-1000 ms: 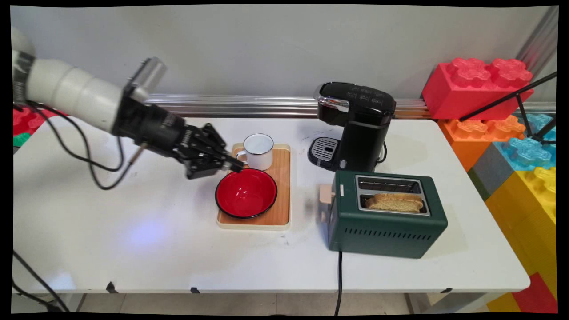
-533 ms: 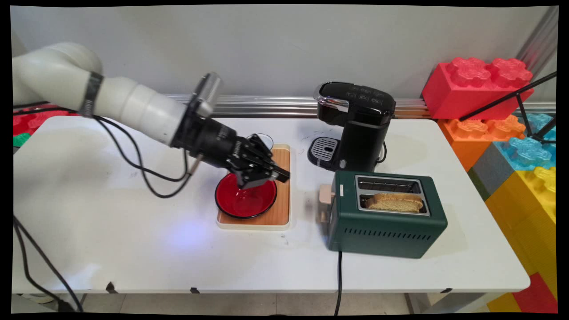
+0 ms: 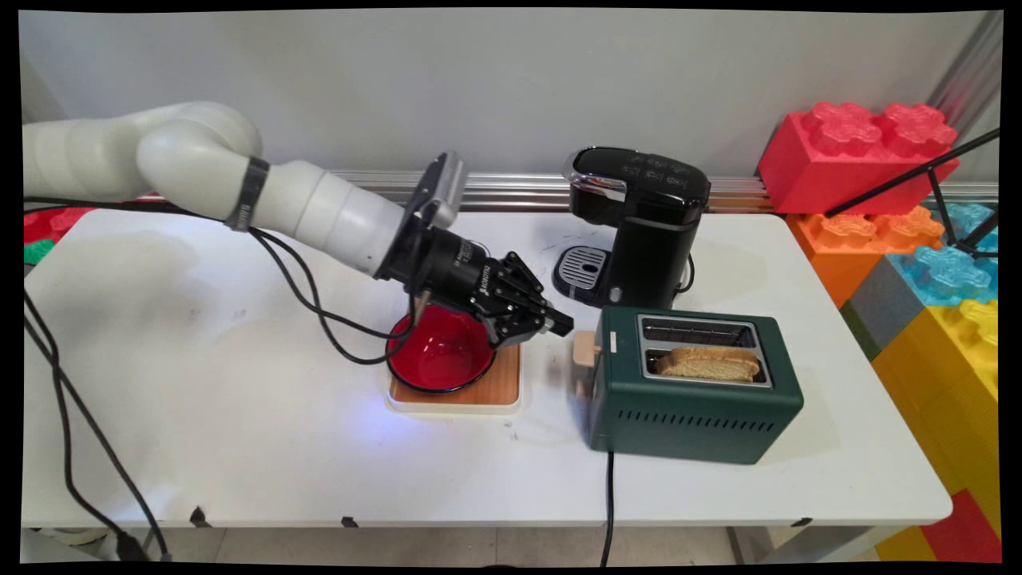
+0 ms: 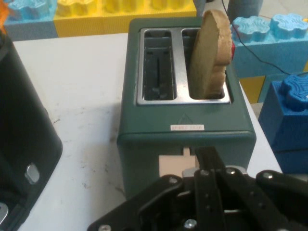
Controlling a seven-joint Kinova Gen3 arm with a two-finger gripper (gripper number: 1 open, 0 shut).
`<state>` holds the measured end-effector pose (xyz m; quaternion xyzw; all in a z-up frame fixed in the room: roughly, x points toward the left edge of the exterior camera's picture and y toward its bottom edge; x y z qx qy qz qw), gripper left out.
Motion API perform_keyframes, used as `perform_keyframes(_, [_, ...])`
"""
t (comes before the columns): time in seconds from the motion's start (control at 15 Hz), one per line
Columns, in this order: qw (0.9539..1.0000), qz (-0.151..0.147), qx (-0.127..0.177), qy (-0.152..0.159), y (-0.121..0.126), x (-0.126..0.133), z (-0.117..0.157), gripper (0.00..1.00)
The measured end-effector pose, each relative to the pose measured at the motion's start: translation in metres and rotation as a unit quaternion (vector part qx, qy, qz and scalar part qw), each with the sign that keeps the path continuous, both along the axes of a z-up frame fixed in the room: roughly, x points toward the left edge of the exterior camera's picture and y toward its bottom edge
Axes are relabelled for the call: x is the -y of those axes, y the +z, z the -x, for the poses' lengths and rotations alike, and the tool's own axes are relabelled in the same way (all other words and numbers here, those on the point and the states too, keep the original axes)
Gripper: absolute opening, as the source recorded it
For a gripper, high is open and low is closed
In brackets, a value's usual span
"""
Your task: Press the toaster switch
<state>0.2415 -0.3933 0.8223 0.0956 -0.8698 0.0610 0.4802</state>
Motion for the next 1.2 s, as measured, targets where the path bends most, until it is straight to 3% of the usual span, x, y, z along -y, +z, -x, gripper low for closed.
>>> perform_keyframes(0.67, [1.0, 0.002, 0.001, -0.003, -0.026, 0.013, 0.025, 0.0])
perform_keyframes(1.2, [0.9999, -0.003, 0.011, 0.001, -0.049, 0.019, 0.029, 0.0])
